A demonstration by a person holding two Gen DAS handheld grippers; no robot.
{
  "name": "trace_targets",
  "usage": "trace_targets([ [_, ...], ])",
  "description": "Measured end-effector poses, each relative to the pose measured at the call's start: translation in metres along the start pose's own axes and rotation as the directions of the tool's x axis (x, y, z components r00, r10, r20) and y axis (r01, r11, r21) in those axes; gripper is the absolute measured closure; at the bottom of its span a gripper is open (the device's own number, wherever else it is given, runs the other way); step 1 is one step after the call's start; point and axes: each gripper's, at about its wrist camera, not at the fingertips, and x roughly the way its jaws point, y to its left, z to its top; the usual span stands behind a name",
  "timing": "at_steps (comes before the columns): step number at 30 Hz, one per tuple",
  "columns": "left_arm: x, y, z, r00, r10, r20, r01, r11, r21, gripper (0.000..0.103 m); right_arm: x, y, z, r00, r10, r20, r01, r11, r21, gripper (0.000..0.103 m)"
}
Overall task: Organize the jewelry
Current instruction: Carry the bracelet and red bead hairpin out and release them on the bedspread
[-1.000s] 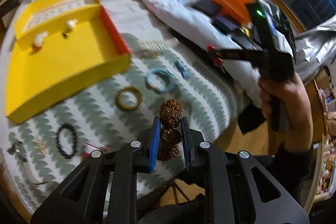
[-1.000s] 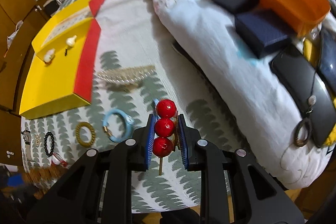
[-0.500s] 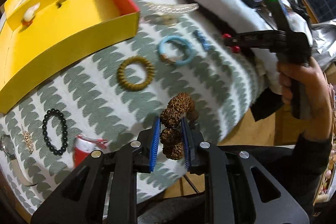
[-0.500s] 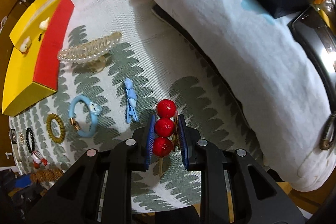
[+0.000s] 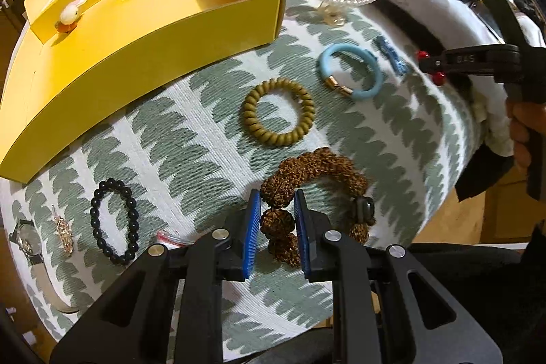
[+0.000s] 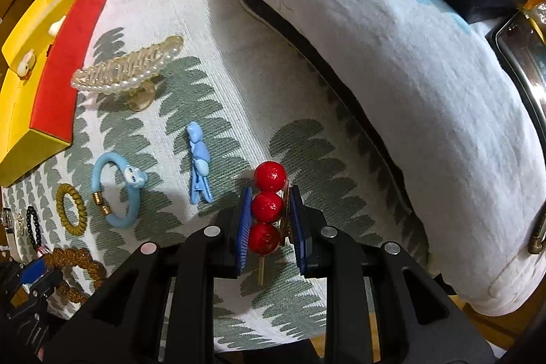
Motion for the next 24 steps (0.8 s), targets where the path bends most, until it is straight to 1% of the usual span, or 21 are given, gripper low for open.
trace_targets([
  [3, 0.003, 0.003, 0.001, 1.000, 0.015, -0.001, -0.015, 1.000, -0.003, 0.082, 0.002, 0.001, 0.002, 1.000, -0.003, 0.005, 0.003, 1.000, 0.003, 0.079],
  [4, 0.003, 0.004, 0.001, 1.000, 0.022, 0.000, -0.022, 1.000, -0.002, 0.082, 0.002, 0.001, 0.002, 1.000, -0.016, 0.011, 0.016, 1.000, 0.003, 0.077],
  [6, 0.003, 0.005, 0.002, 1.000, 0.029, 0.006, -0.029, 1.000, -0.004, 0.082, 0.002, 0.003, 0.003, 0.999, -0.042, 0.019, 0.042, 0.999, 0.002, 0.077],
  [7, 0.001, 0.007, 0.002, 0.999, 0.031, 0.011, -0.031, 1.000, -0.005, 0.079, 0.002, 0.002, 0.004, 0.999, -0.045, 0.020, 0.045, 0.999, 0.003, 0.077],
  [8, 0.000, 0.008, 0.002, 0.999, 0.030, 0.015, -0.030, 1.000, -0.007, 0.073, 0.001, 0.002, 0.005, 0.999, -0.044, 0.019, 0.044, 0.999, 0.004, 0.076],
  [9, -0.002, 0.008, 0.004, 0.999, 0.029, 0.019, -0.029, 1.000, -0.009, 0.069, 0.001, 0.002, 0.006, 0.999, -0.045, 0.020, 0.045, 0.999, 0.005, 0.076],
  [10, -0.006, 0.010, 0.005, 0.999, 0.026, 0.033, -0.025, 1.000, -0.015, 0.061, 0.000, 0.003, 0.006, 0.999, -0.049, 0.023, 0.048, 0.999, 0.004, 0.076],
  [11, -0.009, 0.011, 0.005, 0.999, 0.024, 0.040, -0.024, 1.000, -0.016, 0.056, -0.002, 0.003, 0.006, 0.998, -0.052, 0.027, 0.052, 0.999, 0.001, 0.076],
  [15, -0.025, 0.016, 0.010, 0.997, 0.018, 0.077, -0.015, 0.999, -0.033, 0.056, -0.013, 0.008, 0.006, 0.997, -0.054, 0.053, 0.054, 0.999, -0.006, 0.074],
  [17, -0.033, 0.017, 0.011, 0.993, 0.036, 0.109, -0.032, 0.999, -0.044, 0.056, -0.022, 0.012, 0.007, 0.995, -0.057, 0.082, 0.058, 0.998, -0.011, 0.074],
  [18, -0.036, 0.016, 0.012, 0.990, 0.054, 0.130, -0.048, 0.998, -0.046, 0.055, -0.028, 0.015, 0.005, 0.993, -0.061, 0.101, 0.062, 0.998, -0.016, 0.074],
  [19, -0.043, 0.016, 0.012, 0.984, 0.076, 0.158, -0.069, 0.996, -0.047, 0.052, -0.036, 0.019, 0.004, 0.989, -0.066, 0.130, 0.070, 0.997, -0.025, 0.074],
  [20, -0.046, 0.015, 0.013, 0.980, 0.087, 0.178, -0.079, 0.996, -0.050, 0.046, -0.043, 0.024, 0.003, 0.986, -0.067, 0.155, 0.073, 0.997, -0.032, 0.074],
  [21, -0.051, 0.016, 0.013, 0.975, 0.098, 0.198, -0.089, 0.995, -0.055, 0.043, -0.048, 0.027, 0.003, 0.983, -0.065, 0.172, 0.073, 0.997, -0.039, 0.074],
  [23, -0.063, 0.018, 0.012, 0.958, 0.137, 0.251, -0.124, 0.990, -0.067, 0.042, -0.063, 0.041, -0.001, 0.973, -0.040, 0.225, 0.059, 0.995, -0.076, 0.071],
  [24, -0.071, 0.018, 0.011, 0.943, 0.166, 0.287, -0.151, 0.986, -0.074, 0.041, -0.067, 0.044, -0.003, 0.970, -0.029, 0.242, 0.051, 0.995, -0.084, 0.064],
])
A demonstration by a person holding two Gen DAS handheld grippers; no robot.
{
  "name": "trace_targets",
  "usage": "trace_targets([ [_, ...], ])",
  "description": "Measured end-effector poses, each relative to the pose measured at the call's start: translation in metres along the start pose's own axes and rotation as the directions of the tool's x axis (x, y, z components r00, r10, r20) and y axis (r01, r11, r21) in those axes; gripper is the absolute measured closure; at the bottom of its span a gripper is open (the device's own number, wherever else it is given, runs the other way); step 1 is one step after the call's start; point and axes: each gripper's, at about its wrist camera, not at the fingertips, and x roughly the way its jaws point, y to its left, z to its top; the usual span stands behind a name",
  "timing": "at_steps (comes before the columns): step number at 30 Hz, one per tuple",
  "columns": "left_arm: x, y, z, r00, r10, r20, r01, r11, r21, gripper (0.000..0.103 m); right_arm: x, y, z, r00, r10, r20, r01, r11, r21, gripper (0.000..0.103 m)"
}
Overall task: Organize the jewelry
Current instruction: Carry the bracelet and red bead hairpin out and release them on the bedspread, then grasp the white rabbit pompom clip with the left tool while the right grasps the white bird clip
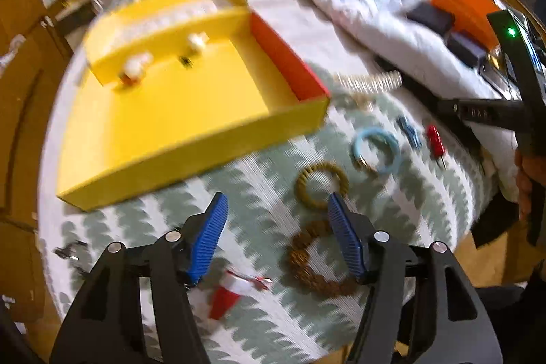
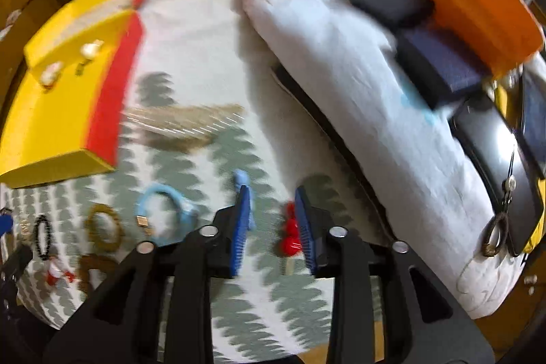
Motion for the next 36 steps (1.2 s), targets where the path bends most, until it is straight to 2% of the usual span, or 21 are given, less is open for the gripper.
trace_targets([
  [1, -0.005, 0.001, 0.001, 0.999, 0.022, 0.026, -0.022, 1.000, 0.001, 0.039, -0.010, 0.012, -0.001, 0.999, 0.017, 0.032, -0.017, 1.000, -0.013, 0.058],
  [4, -0.025, 0.007, 0.000, 0.985, 0.109, 0.131, -0.109, 0.994, -0.008, 0.034, -0.031, 0.041, -0.007, 0.991, 0.071, 0.115, -0.063, 0.996, -0.066, 0.051],
  [6, -0.035, 0.011, -0.001, 0.972, 0.151, 0.182, -0.149, 0.989, -0.026, 0.032, -0.039, 0.054, -0.007, 0.985, 0.089, 0.151, -0.077, 0.993, -0.088, 0.050],
  [9, -0.051, 0.022, -0.004, 0.941, 0.213, 0.263, -0.201, 0.977, -0.072, 0.028, -0.052, 0.077, -0.005, 0.968, 0.140, 0.210, -0.119, 0.987, -0.110, 0.050],
  [11, -0.058, 0.028, -0.005, 0.920, 0.251, 0.300, -0.235, 0.968, -0.089, 0.028, -0.057, 0.085, -0.004, 0.959, 0.169, 0.226, -0.144, 0.982, -0.121, 0.050],
  [15, -0.069, 0.039, -0.006, 0.892, 0.289, 0.348, -0.263, 0.957, -0.121, 0.027, -0.061, 0.106, -0.002, 0.950, 0.199, 0.243, -0.165, 0.975, -0.150, 0.050],
  [25, -0.082, 0.054, -0.002, 0.870, 0.294, 0.396, -0.251, 0.955, -0.159, 0.026, -0.051, 0.154, 0.007, 0.935, 0.250, 0.251, -0.204, 0.959, -0.196, 0.050],
  [27, -0.085, 0.054, -0.002, 0.862, 0.297, 0.411, -0.252, 0.954, -0.163, 0.026, -0.048, 0.160, 0.009, 0.934, 0.253, 0.253, -0.205, 0.958, -0.198, 0.050],
  [29, -0.087, 0.054, -0.002, 0.847, 0.314, 0.429, -0.266, 0.949, -0.169, 0.024, -0.047, 0.165, 0.011, 0.929, 0.266, 0.258, -0.217, 0.955, -0.203, 0.050],
  [34, -0.086, 0.059, 0.000, 0.841, 0.324, 0.434, -0.271, 0.945, -0.181, 0.024, -0.038, 0.175, 0.017, 0.923, 0.282, 0.263, -0.233, 0.951, -0.205, 0.050],
  [36, -0.085, 0.061, 0.000, 0.841, 0.327, 0.432, -0.271, 0.944, -0.186, 0.024, -0.029, 0.178, 0.020, 0.928, 0.277, 0.248, -0.231, 0.952, -0.201, 0.050],
])
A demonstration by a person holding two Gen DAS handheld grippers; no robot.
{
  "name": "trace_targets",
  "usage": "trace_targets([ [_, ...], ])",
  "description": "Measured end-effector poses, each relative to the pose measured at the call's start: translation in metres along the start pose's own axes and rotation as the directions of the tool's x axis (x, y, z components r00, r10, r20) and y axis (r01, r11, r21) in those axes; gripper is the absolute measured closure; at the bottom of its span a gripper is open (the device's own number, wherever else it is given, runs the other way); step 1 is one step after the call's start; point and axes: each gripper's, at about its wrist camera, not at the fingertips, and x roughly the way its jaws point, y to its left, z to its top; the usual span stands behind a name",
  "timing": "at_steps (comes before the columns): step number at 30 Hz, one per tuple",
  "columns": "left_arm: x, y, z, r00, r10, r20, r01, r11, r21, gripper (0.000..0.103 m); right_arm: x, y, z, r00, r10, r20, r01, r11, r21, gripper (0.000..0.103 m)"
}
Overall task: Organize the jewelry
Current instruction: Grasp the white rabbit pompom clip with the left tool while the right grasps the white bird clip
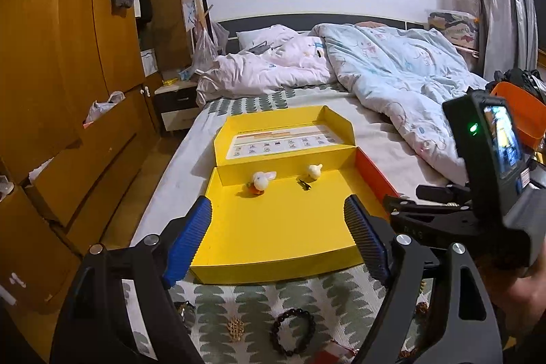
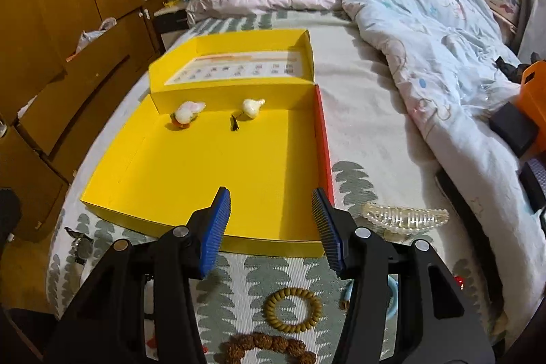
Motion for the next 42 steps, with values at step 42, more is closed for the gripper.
trace_targets([
  [42, 0.278, 0.090, 0.029, 0.784, -0.313, -0.536, 0.113, 0.921, -0.373, 0.024, 0.178, 0.021, 0.114, 0.978, 0.076, -0.193, -0.077, 0.997, -0.002, 0.050],
])
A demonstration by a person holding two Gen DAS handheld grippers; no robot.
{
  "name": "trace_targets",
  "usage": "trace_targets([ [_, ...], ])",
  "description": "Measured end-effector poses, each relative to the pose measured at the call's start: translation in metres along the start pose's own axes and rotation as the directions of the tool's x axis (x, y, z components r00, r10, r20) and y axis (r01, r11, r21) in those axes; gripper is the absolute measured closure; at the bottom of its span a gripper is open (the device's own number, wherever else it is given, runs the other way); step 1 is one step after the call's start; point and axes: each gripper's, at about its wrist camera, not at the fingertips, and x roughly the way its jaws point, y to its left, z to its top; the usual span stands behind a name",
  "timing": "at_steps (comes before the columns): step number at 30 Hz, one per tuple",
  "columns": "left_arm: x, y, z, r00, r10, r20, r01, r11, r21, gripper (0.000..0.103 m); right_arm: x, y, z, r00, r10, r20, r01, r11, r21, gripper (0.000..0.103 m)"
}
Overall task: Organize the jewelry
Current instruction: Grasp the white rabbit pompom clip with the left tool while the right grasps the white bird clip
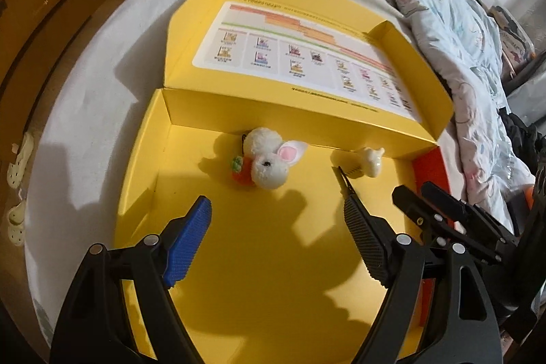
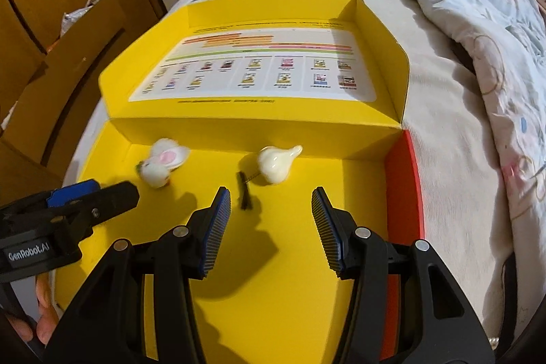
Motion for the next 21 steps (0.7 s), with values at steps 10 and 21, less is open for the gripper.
trace_targets([
  [10, 0.029, 0.006, 0.008, 0.999, 0.018, -0.029, -0.018, 1.000, 0.011, 0.024, 0.041, -0.007, 0.014, 0.998, -0.003, -0.057, 0.005, 1.000, 0.027, 0.050],
  [21, 0.037, 0.016, 0.011, 0.999, 0.027, -0.042, -0.027, 1.000, 0.013, 0.024, 0.066, 0.011, 0.024, 0.993, -0.071, -0.094, 0.071, 0.997, -0.002, 0.050],
])
